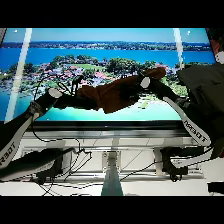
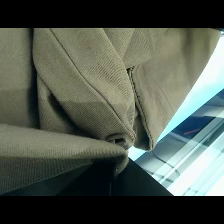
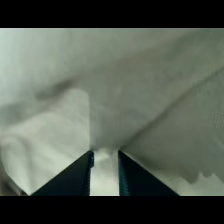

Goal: Fold the clothes and pants, and hang the long-sleeved shirts on hangers.

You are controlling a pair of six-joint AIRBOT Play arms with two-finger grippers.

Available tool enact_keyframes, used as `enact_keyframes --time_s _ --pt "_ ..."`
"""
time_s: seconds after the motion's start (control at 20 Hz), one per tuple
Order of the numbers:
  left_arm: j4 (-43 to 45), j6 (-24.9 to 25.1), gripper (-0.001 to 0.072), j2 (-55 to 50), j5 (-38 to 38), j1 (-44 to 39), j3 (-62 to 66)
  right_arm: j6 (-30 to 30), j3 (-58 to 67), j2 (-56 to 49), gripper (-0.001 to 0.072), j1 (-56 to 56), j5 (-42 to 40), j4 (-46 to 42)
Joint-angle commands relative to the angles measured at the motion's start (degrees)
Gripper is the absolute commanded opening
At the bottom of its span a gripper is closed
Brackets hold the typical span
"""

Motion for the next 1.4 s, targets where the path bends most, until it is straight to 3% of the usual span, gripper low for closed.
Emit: enact_keyframes --time_s 0.0,0.1,0.3,0.5,0.55,0.65,0.7,1.0,1.15,1.2,1.25,1.35 --pt "0.0 0.0 0.0015 0.0 0.0 0.0 0.0 0.9 1.1 -0.4 0.0149 0.0 -3.1 0.0" --pt "0.0 0.0 0.0015 0.0 0.0 0.0 0.0 -2.0 3.1 -0.2 0.0017 0.0 -3.0 -0.1" --pt "0.0 0.0 0.0015 0.0 0.0 0.0 0.0 -7.5 8.4 1.2 0.0014 0.0 -1.2 -3.0" --pt "0.0 0.0 0.0038 0.0 0.0 0.0 0.0 -9.9 13.4 4.0 0.0013 0.0 6.0 -15.4" --pt "0.0 0.0 0.0123 0.0 0.0 0.0 0.0 -11.6 14.1 4.9 0.0013 0.0 8.7 -18.6" --pt "0.0 0.0 0.0431 0.0 0.0 0.0 0.0 -13.8 14.3 7.1 0.0014 0.0 13.1 -24.6" --pt "0.0 0.0 0.0449 0.0 0.0 0.0 0.0 -14.6 14.3 7.9 0.0013 0.0 15.1 -27.1" --pt "-7.6 0.0 0.0413 0.0 0.0 0.0 0.0 -16.4 14.3 10.4 0.0014 0.0 20.0 -32.3" --pt "-12.7 0.0 0.0134 0.0 0.4 0.0 0.0 -16.3 14.3 10.4 0.0014 0.0 20.0 -32.3" --pt "-13.1 0.0 0.0071 0.0 1.5 0.0 0.0 -16.3 14.3 10.4 0.0013 0.0 20.0 -32.3" --pt "-13.2 0.0 0.0027 0.0 2.7 0.0 0.0 -16.3 14.3 10.4 0.0013 0.0 20.0 -32.3" --pt "-13.2 0.0 0.0016 0.0 4.6 0.0 0.0 -16.3 14.3 10.4 0.0014 0.0 20.0 -32.4"
